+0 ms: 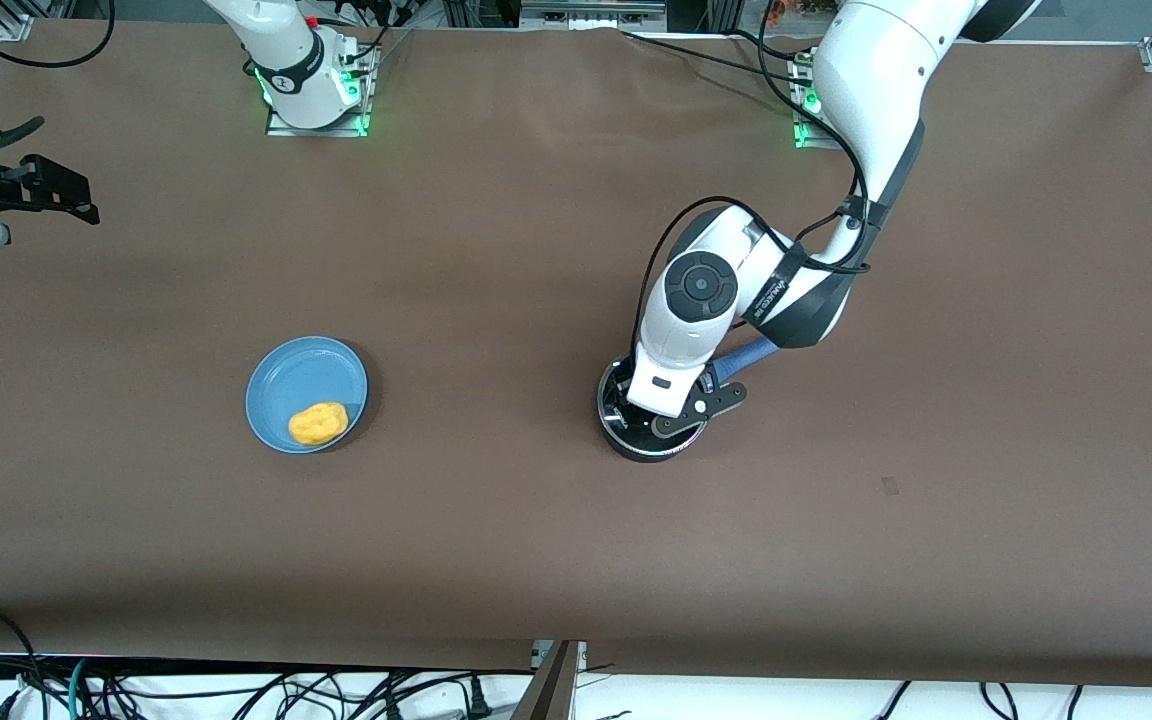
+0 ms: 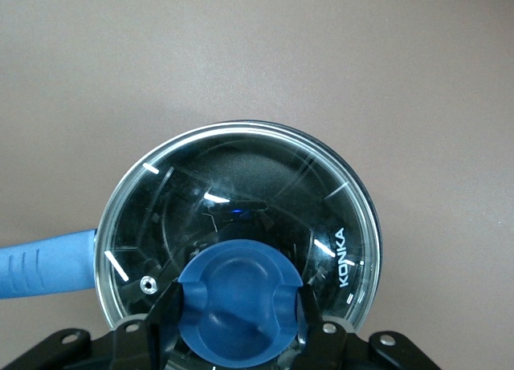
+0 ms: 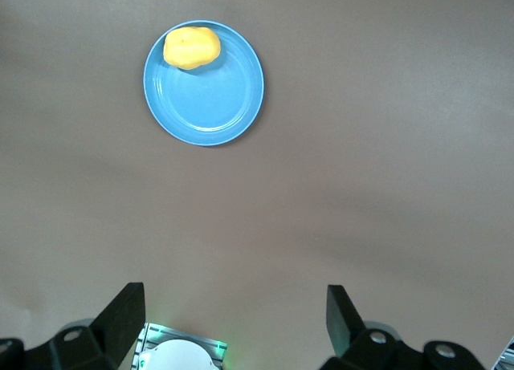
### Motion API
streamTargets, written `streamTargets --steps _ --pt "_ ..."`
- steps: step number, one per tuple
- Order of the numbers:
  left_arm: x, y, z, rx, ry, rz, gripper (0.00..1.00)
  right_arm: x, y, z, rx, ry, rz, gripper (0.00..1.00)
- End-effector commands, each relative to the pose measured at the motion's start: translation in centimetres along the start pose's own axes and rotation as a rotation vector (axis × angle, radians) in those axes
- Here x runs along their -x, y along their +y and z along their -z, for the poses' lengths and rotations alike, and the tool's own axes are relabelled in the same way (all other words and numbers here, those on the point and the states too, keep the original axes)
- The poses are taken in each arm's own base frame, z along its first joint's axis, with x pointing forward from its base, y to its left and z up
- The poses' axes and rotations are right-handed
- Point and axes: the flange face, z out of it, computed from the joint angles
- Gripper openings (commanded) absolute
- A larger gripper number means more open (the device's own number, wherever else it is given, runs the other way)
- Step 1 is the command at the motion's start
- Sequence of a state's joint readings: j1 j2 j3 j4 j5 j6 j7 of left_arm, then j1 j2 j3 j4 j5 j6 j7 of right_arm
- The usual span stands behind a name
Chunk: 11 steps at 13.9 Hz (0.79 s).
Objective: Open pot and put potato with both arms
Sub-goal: 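Grasp the blue lid knob with the left gripper, then lift the lid off the pot while the right gripper reaches the potato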
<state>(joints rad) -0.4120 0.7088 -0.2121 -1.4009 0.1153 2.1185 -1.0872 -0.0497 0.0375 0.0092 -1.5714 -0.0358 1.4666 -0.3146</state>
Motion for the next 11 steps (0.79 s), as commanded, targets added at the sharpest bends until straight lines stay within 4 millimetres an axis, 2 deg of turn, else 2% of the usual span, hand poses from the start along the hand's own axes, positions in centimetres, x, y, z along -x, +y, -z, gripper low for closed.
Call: streamTargets --steps 1,3,5,7,10,11 --pt "-0.1 0.6 -0.1 -0.008 0.027 0.001 0.49 -1.5 0.3 -1.6 -0.013 -0.027 0.008 1.00" --pt "-0.3 0.5 0.9 -0.004 0.028 0.006 0.49 -3.9 0.6 -6.3 -0.043 -0.123 0.018 1.00" --pt "-0.6 0.2 2.6 0.005 0.030 0.012 0.49 -4.1 -0.2 -6.3 -0.043 -0.124 0.031 1.00" --pt "-1.3 -0.4 4.3 0.010 0.035 0.019 0.49 -5.0 -2.8 -5.9 -0.011 -0.118 0.076 1.00" --pt "-4.7 -3.3 8.0 0.047 0.024 -0.066 0.48 -5.5 -3.2 -5.3 -0.005 -0.104 0.027 1.00" --pt "-6.4 -5.0 9.0 0.054 0.007 -0.108 0.48 -6.0 -2.9 -5.1 -0.010 -0.101 0.004 1.00"
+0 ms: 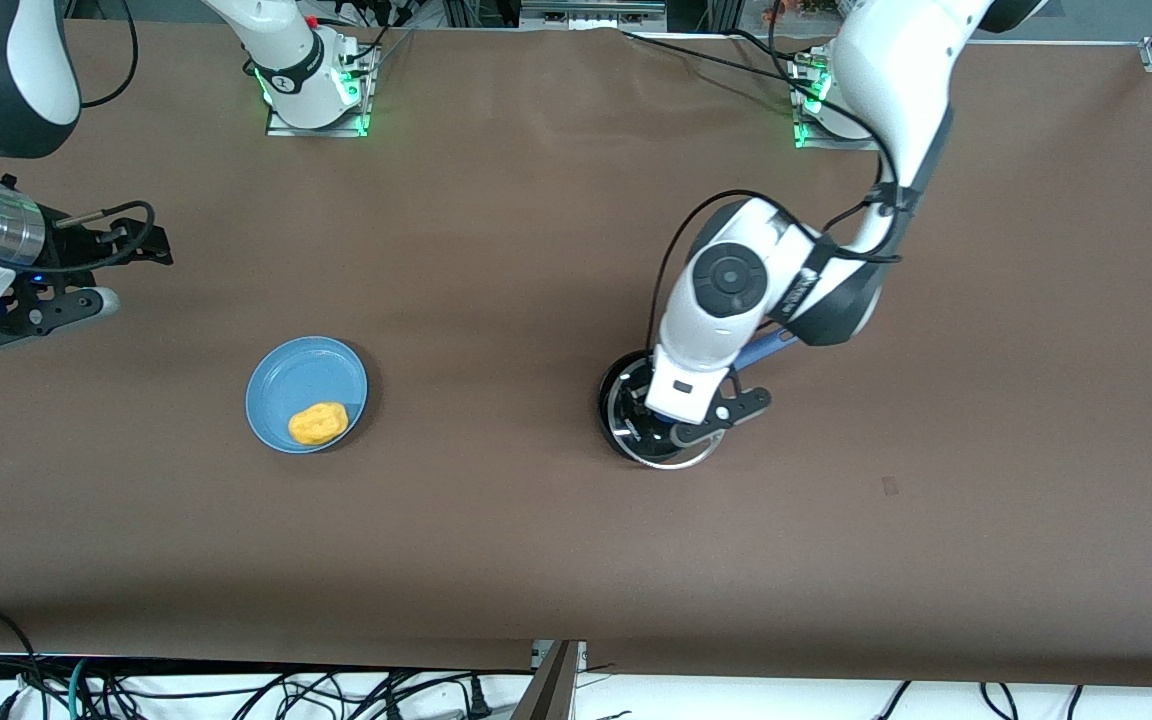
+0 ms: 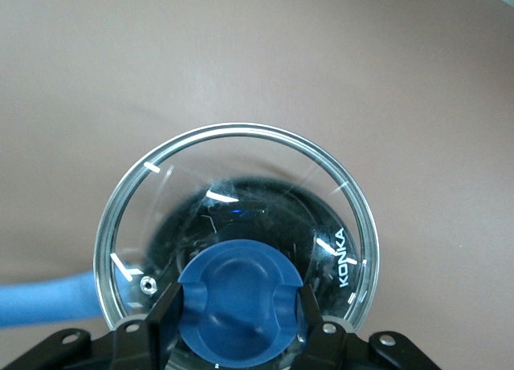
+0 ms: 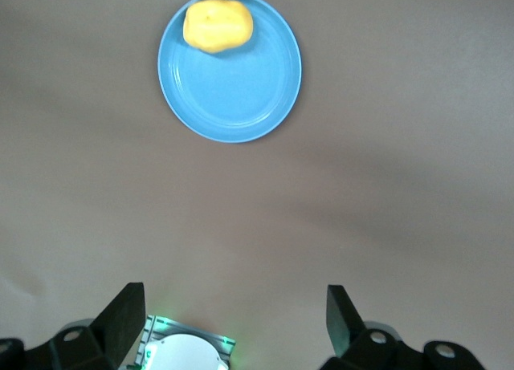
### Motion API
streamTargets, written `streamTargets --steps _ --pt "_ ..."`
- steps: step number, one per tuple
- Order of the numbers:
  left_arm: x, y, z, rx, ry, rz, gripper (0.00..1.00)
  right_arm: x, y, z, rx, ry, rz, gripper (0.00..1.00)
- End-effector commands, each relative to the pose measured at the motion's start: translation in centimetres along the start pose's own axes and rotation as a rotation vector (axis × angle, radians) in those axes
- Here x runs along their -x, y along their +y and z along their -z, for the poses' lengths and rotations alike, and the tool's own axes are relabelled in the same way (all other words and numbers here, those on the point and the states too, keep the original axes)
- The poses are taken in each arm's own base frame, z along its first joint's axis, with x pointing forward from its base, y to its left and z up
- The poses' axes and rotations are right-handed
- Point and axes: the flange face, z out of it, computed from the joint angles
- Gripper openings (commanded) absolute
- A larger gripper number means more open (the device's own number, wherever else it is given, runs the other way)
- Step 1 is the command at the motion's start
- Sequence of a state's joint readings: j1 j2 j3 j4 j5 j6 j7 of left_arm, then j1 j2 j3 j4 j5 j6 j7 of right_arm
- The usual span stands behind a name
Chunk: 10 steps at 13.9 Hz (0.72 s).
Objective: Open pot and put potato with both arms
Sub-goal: 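Lift the lid off the pot while the right gripper reaches the potato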
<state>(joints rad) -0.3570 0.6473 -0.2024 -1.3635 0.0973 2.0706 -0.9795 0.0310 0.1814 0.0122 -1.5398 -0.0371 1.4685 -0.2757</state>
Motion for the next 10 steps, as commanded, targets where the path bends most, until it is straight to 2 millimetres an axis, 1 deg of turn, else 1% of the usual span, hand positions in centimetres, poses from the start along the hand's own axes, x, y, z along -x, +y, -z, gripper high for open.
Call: streamTargets --steps 1,2,3,4,5,6,7,8,9,10 --pt "-4.1 -4.9 3.9 0.002 -0.034 -0.122 0.48 -0.4 0.7 0.9 0.003 0.006 -0.064 1.00" --pt "-5.9 -7.3 4.0 -0.017 -0.050 -0.170 0.48 -0.5 0.8 0.8 0.003 0.008 -0.122 1.00" --pt "-7.7 -10.0 4.0 -0.030 -0.058 -0.220 0.47 -1.1 1.0 0.0 -0.008 0.001 -0.190 1.00" --pt "-9.4 -13.1 3.9 -0.039 -0.069 -0.282 0.47 -2.1 0.8 -1.2 -0.017 -0.015 -0.253 1.00" --pt "-11.3 -16.5 3.7 -0.042 -0.080 -0.357 0.48 -3.8 0.3 -2.8 -0.017 -0.016 -0.376 1.00" --pt "-12.9 -19.7 3.6 -0.043 -0.093 -0.433 0.48 -6.0 -0.3 -4.8 -0.032 -0.004 -0.480 1.00" --pt "-14.0 -22.7 3.6 -0.058 -0.100 -0.477 0.48 -8.2 -0.7 -7.6 -0.081 -0.010 -0.561 1.00" --pt "-14.7 -25.6 3.0 -0.080 -0.114 -0.502 0.47 -10.4 -1.9 -10.3 -0.130 -0.018 -0.615 1.00" --pt "-15.1 -27.8 2.2 -0.095 -0.129 -0.540 0.47 -12.4 -3.5 -12.2 -0.156 -0.008 -0.695 1.00" --pt "-16.1 -30.7 1.3 -0.107 -0.132 -0.569 0.48 -14.0 -4.5 -14.2 -0.159 0.012 -0.760 1.00"
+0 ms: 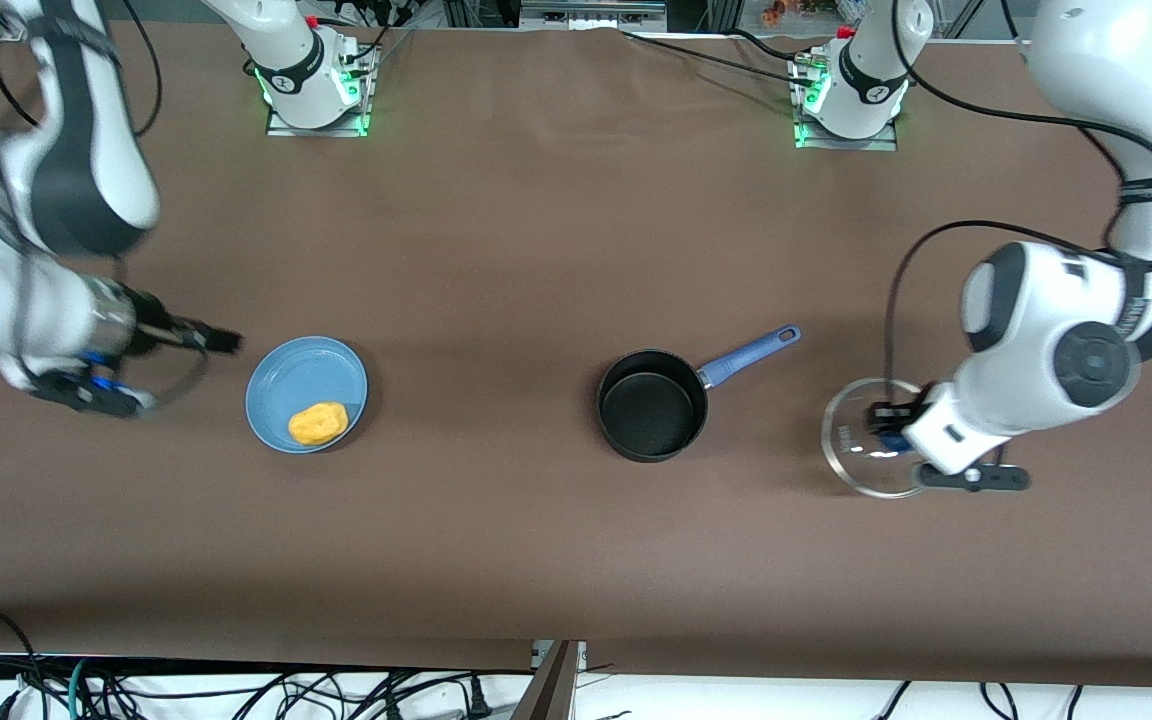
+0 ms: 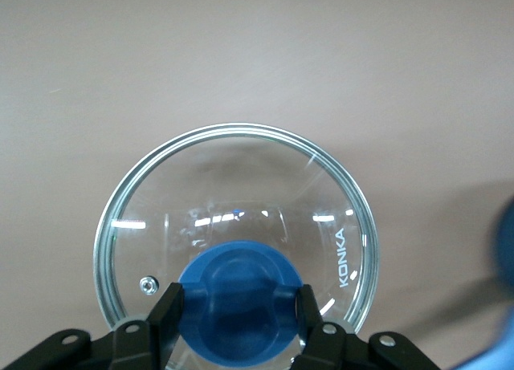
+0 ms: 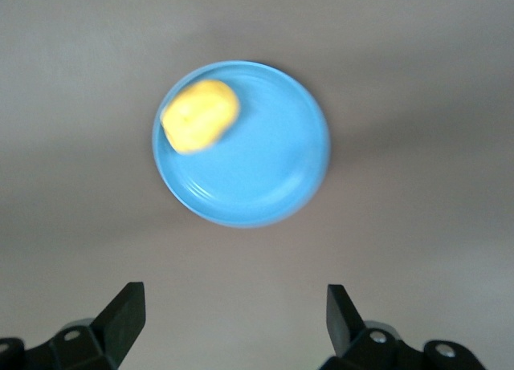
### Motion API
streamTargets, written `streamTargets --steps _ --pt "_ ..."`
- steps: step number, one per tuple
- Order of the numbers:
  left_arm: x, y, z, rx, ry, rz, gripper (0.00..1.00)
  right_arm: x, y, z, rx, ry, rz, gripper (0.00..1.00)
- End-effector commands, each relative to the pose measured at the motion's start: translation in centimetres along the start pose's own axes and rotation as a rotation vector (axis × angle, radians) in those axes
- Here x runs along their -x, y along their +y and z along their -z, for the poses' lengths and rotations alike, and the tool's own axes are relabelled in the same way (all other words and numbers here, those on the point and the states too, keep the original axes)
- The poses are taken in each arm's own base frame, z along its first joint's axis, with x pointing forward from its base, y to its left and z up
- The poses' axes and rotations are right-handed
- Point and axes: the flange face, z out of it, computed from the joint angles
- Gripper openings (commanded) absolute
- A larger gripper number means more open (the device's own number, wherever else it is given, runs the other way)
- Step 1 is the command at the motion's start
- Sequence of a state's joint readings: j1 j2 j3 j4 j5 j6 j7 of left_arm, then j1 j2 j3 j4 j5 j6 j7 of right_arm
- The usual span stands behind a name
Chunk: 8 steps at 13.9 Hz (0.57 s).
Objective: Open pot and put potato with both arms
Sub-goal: 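Lift the lid off the pot while the right gripper reaches the potato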
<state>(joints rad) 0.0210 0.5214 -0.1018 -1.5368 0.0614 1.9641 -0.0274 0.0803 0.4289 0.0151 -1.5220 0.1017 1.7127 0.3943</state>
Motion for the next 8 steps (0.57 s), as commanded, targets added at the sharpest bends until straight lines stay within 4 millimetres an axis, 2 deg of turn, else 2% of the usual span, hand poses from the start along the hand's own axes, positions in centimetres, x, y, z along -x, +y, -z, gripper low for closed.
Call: streamTargets --steps 1,2,3,4,6,8 --pt "2.8 -5.2 -1.9 -0.010 -0.006 -0.122 0.48 -2.3 -4.8 -5.6 -0.036 0.023 -0.163 1.00" --pt "3.7 -7.2 -3.0 0.000 0.007 -0.137 0.48 -2.7 -6.1 -7.2 -0.036 0.042 -0.157 1.00" --pt "4.7 -9.0 -4.4 0.006 0.009 -0.136 0.48 -3.4 -6.0 -8.7 -0.031 0.064 -0.153 1.00" --pt "5.6 -10.7 -5.9 0.012 0.008 -0.137 0.48 -3.9 -5.8 -10.9 -0.023 0.064 -0.157 1.00" --pt "7.1 -12.3 -8.6 0.036 0.026 -0.134 0.48 -4.7 -5.1 -12.7 -0.024 0.066 -0.169 1.00" --pt "7.9 -13.7 -9.6 0.028 0.038 -0.141 0.48 -4.7 -4.6 -13.9 -0.015 0.054 -0.170 1.00"
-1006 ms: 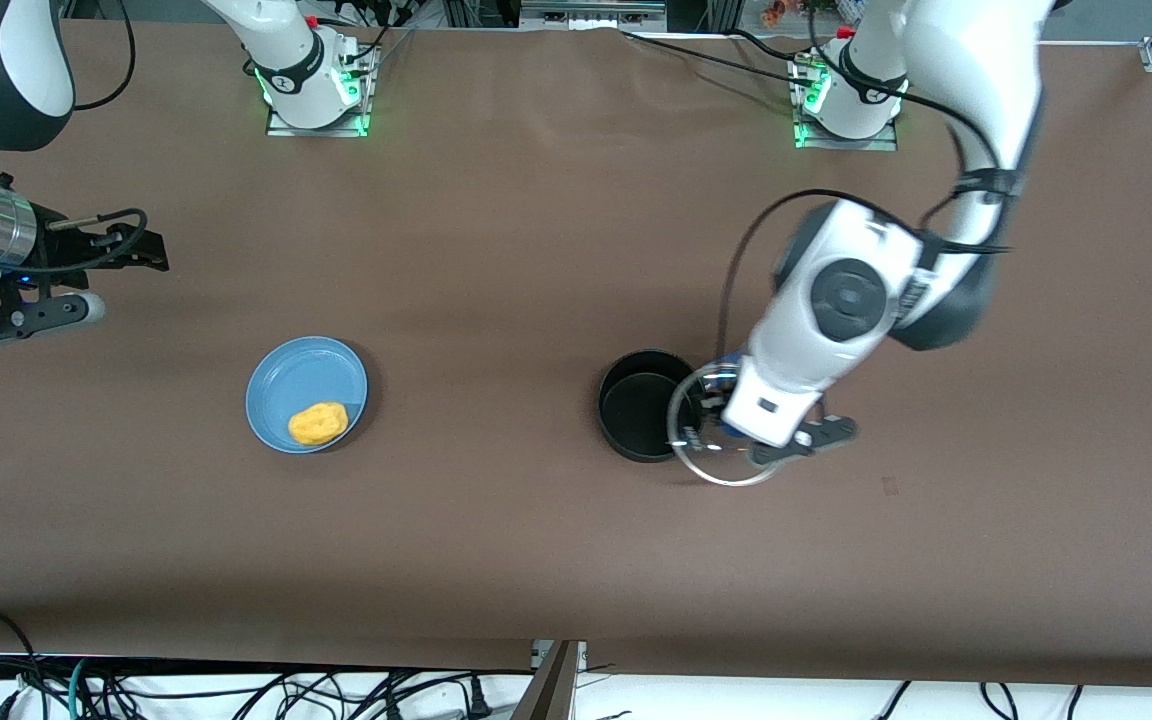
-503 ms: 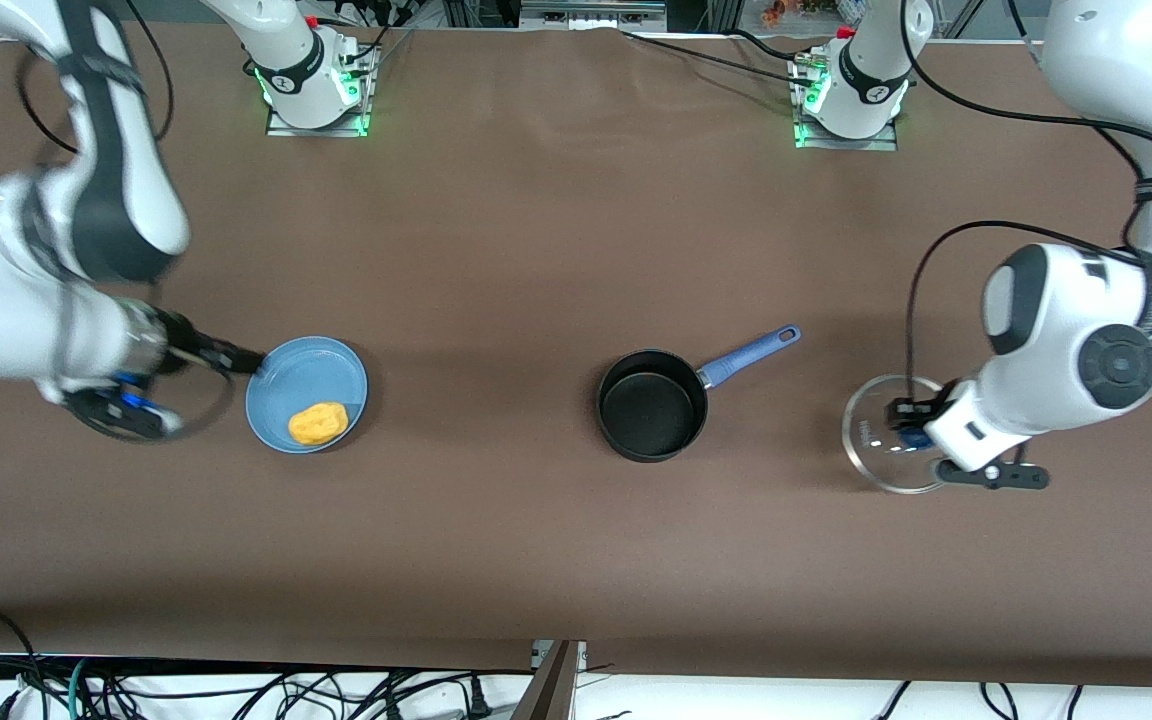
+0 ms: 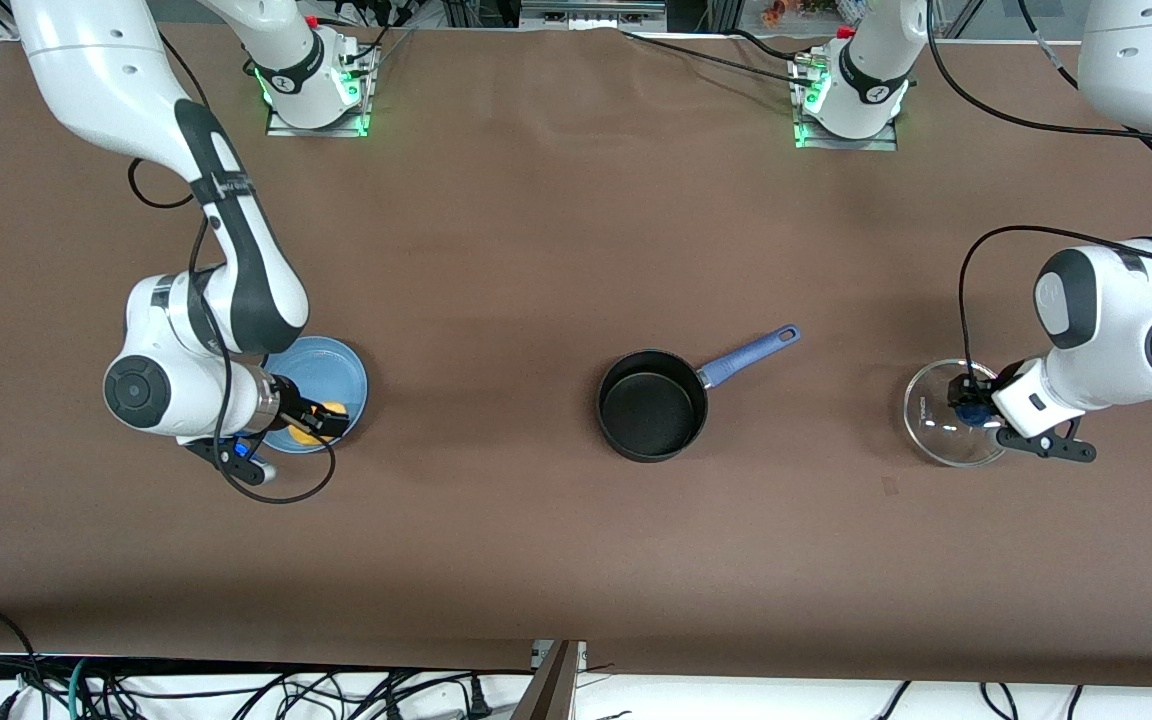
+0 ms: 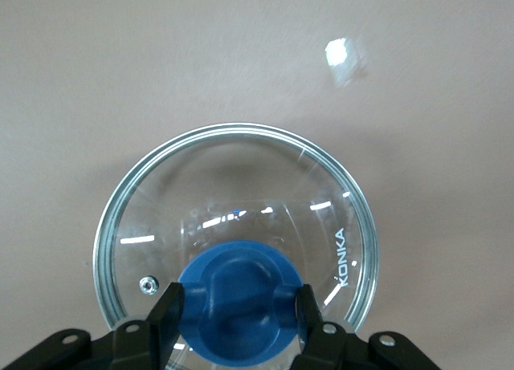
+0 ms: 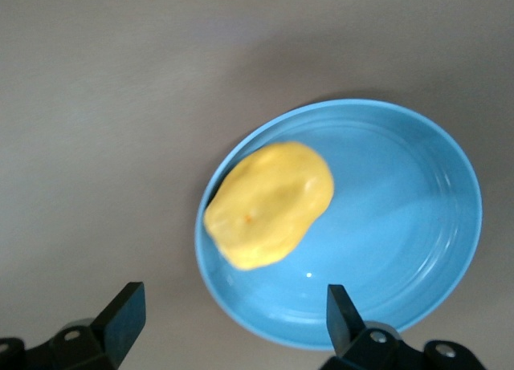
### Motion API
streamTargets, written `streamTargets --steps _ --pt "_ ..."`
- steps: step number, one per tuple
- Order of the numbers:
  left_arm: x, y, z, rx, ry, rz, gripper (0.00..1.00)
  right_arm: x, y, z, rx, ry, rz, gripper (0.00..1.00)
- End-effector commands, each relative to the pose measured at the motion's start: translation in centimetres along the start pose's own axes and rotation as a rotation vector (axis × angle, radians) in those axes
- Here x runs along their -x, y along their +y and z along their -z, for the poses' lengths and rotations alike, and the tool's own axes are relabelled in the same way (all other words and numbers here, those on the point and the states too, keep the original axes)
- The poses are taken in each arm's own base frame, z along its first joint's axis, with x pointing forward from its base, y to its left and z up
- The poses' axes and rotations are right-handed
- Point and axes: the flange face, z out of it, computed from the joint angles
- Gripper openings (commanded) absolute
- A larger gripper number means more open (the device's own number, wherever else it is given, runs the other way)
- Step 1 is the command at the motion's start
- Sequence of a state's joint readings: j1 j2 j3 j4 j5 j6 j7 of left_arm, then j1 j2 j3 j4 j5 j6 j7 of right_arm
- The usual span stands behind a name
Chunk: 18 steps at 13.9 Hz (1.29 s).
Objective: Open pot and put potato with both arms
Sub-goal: 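Lift the lid off the pot while the right gripper reaches the potato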
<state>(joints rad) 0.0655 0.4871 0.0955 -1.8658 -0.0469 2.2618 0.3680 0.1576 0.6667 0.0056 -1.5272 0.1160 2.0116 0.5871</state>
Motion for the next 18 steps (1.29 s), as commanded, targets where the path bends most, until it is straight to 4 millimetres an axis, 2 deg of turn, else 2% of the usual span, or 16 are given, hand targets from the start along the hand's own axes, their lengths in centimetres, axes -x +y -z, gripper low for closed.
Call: streamTargets --steps 1,4,5,6,9,10,11,12,14,16,18 --pt "2.0 -0.4 0.4 0.010 0.030 -0.021 0.49 -0.4 1.2 -0.6 0.002 0.001 -0.017 1.00" --pt "2.5 -0.7 -1.1 0.003 0.040 -0.015 0.50 -0.2 1.9 -2.7 -0.001 0.016 0.005 1.00" --pt "2.6 -0.9 -1.3 0.003 0.037 -0.009 0.55 -0.5 2.3 -2.7 -0.006 0.021 0.018 1.00" --pt "2.9 -1.6 -1.4 0.005 0.036 0.003 0.64 -0.9 2.6 -2.6 -0.012 0.029 0.020 1.00" --pt "2.8 -1.8 -1.4 0.026 0.042 0.037 1.00 -1.3 2.7 -2.9 -0.002 0.044 0.033 1.00" --pt "2.7 -1.8 -1.1 0.031 0.044 0.050 1.00 -1.5 2.9 -2.9 -0.001 0.046 0.035 0.99" --pt "2.3 -1.9 0.0 0.033 0.048 0.065 1.00 -1.9 3.3 -3.0 -0.008 0.054 0.040 0.98" --pt "1.8 -1.6 1.5 0.047 0.028 0.084 1.00 -2.1 3.3 -3.4 -0.011 0.061 0.041 0.95" --pt "0.5 -1.0 6.6 0.073 -0.026 0.123 1.00 -2.1 3.2 -3.5 -0.015 0.066 0.037 0.94" --pt "0.3 -0.1 12.9 0.084 -0.066 0.166 1.00 -2.3 3.0 -3.7 -0.027 0.083 0.031 0.94" --pt "1.2 1.8 19.1 0.036 -0.104 0.223 1.00 -2.4 2.8 -4.2 -0.032 0.082 0.022 0.94"
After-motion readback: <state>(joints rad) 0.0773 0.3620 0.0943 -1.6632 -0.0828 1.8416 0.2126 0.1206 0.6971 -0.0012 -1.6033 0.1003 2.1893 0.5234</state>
